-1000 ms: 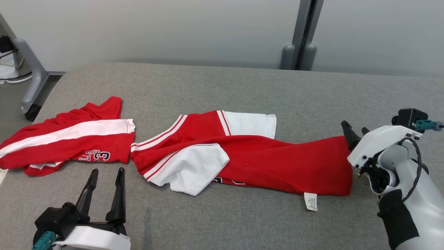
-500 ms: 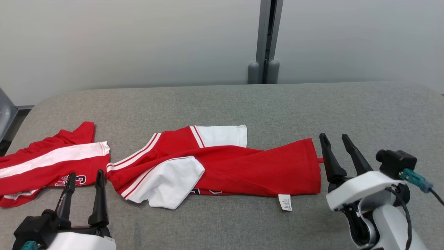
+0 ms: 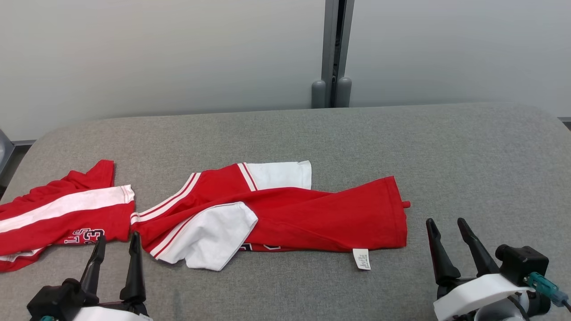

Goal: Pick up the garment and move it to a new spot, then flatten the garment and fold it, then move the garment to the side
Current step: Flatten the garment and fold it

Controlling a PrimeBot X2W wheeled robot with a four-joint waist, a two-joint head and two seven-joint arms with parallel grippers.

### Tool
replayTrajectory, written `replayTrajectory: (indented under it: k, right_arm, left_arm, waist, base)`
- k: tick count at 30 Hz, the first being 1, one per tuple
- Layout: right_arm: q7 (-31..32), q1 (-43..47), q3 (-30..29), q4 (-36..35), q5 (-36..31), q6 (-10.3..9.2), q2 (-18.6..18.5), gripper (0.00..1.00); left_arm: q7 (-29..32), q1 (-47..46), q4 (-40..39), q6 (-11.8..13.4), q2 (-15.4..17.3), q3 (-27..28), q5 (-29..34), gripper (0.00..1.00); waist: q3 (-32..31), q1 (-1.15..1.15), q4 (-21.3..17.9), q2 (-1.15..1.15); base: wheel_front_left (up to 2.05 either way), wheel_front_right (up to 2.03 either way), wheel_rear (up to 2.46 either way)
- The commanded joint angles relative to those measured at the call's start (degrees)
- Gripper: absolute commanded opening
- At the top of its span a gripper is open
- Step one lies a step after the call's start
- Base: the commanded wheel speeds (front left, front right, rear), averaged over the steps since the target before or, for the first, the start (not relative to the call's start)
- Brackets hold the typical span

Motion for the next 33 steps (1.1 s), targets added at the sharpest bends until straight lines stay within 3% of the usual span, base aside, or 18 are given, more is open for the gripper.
replayTrajectory:
  k: [1,8,14,25,33]
  right_arm:
    - [0.5,0.5,-0.1,0.2,-0.1,0.03,-0.2,1.0]
    - [3.6,0.5,-0.2,2.1,0.2,0.03,-0.2,1.0]
    - [4.0,-0.2,-0.2,2.5,0.2,0.03,-0.2,1.0]
    - [3.8,-1.9,1.2,3.5,0.7,0.03,-0.2,1.0]
    - [2.9,-3.4,2.6,4.6,1.0,0.03,-0.2,1.0]
  left_arm:
    - [0.3,-0.1,0.0,-0.1,0.4,-0.1,-0.2,1.0]
    - [1.8,0.0,-0.8,-0.3,0.5,-0.9,-0.9,1.0]
    - [6.7,1.1,-1.4,-1.8,0.9,-5.0,-1.9,1.0]
    - [22.6,-2.8,6.9,-2.8,5.0,-12.6,-1.9,1.0]
    - [24.4,-10.2,13.9,-3.2,5.7,-17.5,-0.7,1.0]
  waist:
    - [0.1,0.0,0.0,0.0]
    - [0.4,0.0,0.0,0.0]
    - [0.6,0.0,-0.3,0.0]
    - [1.8,0.0,-1.9,0.0]
    - [3.6,0.0,-3.8,0.0]
  base:
    - [0.0,0.0,0.0]
    - [0.0,0.0,0.0]
    - [0.0,0.0,0.0]
    - [0.0,0.0,0.0]
    - [0.0,0.0,0.0]
